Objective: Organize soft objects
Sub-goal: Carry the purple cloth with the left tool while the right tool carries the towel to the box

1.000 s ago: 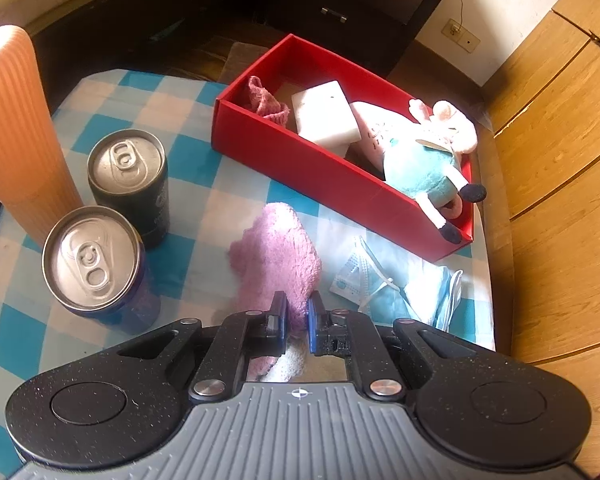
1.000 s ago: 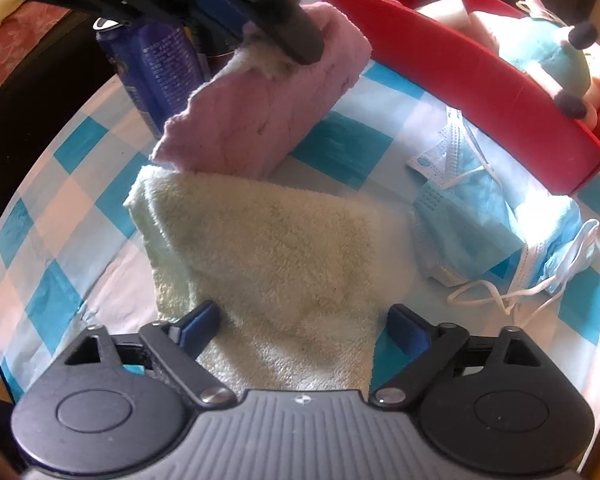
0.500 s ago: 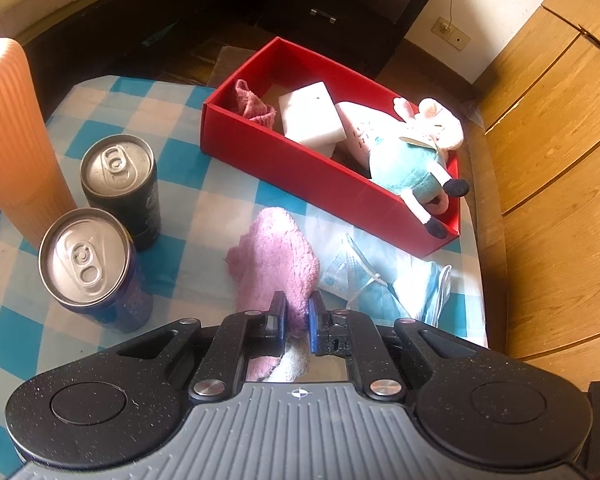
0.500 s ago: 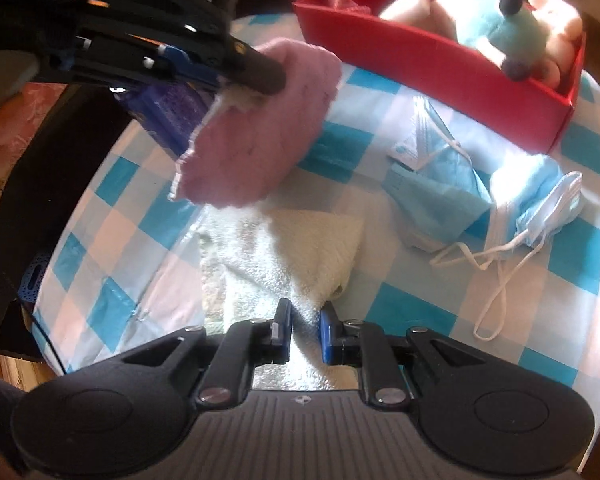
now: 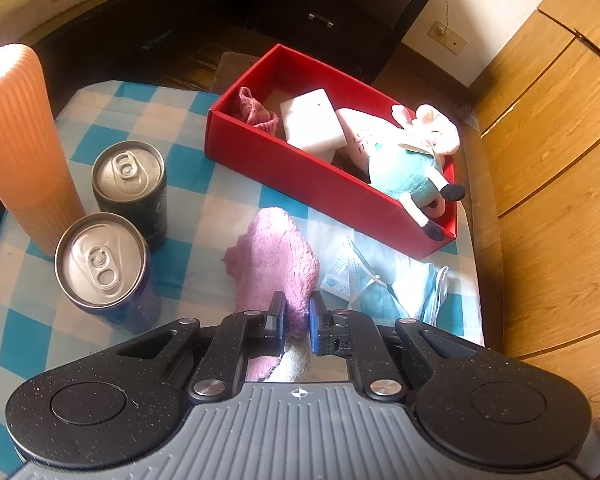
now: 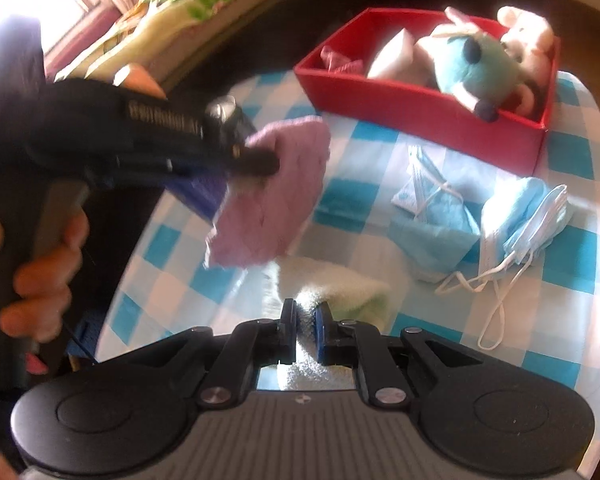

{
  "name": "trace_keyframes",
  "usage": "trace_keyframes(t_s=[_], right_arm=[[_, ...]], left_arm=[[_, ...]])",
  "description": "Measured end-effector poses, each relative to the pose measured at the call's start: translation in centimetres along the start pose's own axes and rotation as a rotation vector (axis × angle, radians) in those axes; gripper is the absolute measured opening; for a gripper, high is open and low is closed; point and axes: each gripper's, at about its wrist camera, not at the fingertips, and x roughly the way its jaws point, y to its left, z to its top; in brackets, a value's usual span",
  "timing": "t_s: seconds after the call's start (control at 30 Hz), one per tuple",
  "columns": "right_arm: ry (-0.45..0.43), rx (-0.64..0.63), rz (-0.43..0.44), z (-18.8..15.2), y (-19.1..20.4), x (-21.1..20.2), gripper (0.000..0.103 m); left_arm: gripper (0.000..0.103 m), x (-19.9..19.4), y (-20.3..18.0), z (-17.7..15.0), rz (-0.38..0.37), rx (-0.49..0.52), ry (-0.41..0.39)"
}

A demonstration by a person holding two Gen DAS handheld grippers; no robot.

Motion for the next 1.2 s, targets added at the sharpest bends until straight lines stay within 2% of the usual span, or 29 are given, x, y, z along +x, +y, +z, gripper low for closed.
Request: trace_keyframes(t_s=[0.5, 0.57, 0.67, 0.7, 0.77, 0.8, 0.83, 0.97, 1.0, 1.07, 1.1, 1.13, 1.2], right_arm=[[-0.161, 0.078, 0.075, 2.5, -0.8, -4.7, 0.0], [-0.143, 0.039, 0.023, 2.2, -0.4, -4.5, 0.0], [-0.001, 0.016, 0.009, 1.0, -0.8, -2.5, 0.0], [0.032, 0.001, -0.036, 0.3, -1.0, -1.9, 0.0], [0.085, -0.05, -0.149, -0.9, -1.1, -0.3, 0.015], [0.095, -0.06, -0.183, -1.2, -1.3, 0.4, 0.033], [0.094, -0.055, -0.209, -1.5, -1.7, 1.0, 0.046], [0.099, -0.025, -0.178, -1.1, -2.4, 2.6, 0.05], [0.086, -0.036, -0.195, -1.1, -2.3, 3.0, 0.05], [0.103, -0.084, -0.238, -1.3, -2.0, 4.3, 0.05], [0.114, -0.089, -0.257, -1.7, -1.9, 4.7, 0.043], [0.135, -0.089, -0.251, -1.9, -1.7, 5.0, 0.019], [0.18, -0.063, -0.189, -2.3, -1.7, 5.1, 0.0]], left_arm=[[0.009, -0.6, -0.8, 0.2, -0.021, 0.017, -0.018], [0.009, -0.5, -0.8, 0.1, -0.016, 0.022, -0.014], [0.01, 0.1, -1.0, -0.5, -0.006, 0.048, 0.013], [0.01, 0.4, -1.0, -0.8, -0.003, 0.057, 0.023], [0.01, 0.8, -1.0, -1.2, -0.002, 0.066, 0.043], [0.01, 1.0, -0.9, -1.4, -0.001, 0.065, 0.048], [0.01, 1.0, -0.9, -1.4, -0.001, 0.065, 0.048], [0.01, 0.8, -1.4, -1.5, 0.0, 0.087, 0.042], [0.01, 0.9, -1.4, -1.5, 0.001, 0.091, 0.045], [0.01, 1.3, -1.4, -1.6, 0.01, 0.093, 0.053], [0.01, 1.4, -1.4, -1.6, 0.018, 0.097, 0.057], [0.01, 1.6, -1.4, -1.7, 0.026, 0.103, 0.058], [0.01, 1.6, -1.3, -1.7, 0.035, 0.105, 0.058]])
